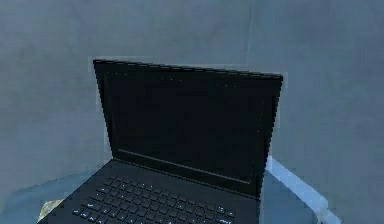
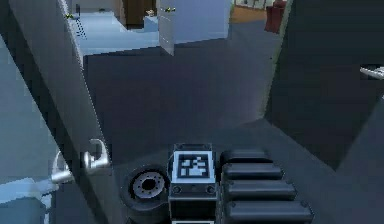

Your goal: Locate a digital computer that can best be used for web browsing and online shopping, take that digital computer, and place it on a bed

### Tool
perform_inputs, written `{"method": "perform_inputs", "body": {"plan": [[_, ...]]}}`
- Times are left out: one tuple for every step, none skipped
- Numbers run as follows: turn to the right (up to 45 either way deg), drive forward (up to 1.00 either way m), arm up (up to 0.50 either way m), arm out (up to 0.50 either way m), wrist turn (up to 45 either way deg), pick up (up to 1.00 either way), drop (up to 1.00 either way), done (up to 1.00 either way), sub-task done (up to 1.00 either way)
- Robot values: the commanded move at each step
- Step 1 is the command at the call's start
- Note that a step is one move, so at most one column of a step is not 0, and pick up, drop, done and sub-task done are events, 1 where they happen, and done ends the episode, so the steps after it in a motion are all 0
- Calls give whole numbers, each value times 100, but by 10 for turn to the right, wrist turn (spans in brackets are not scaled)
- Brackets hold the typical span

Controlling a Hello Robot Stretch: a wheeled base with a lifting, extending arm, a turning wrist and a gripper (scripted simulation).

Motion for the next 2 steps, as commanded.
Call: {"method": "perform_inputs", "body": {"plan": [[-240, 0, 0, 0, 0, 0, 0, 0, 0], [-30, 0, 0, 0, 0, 0, 0, 0, 0]]}}
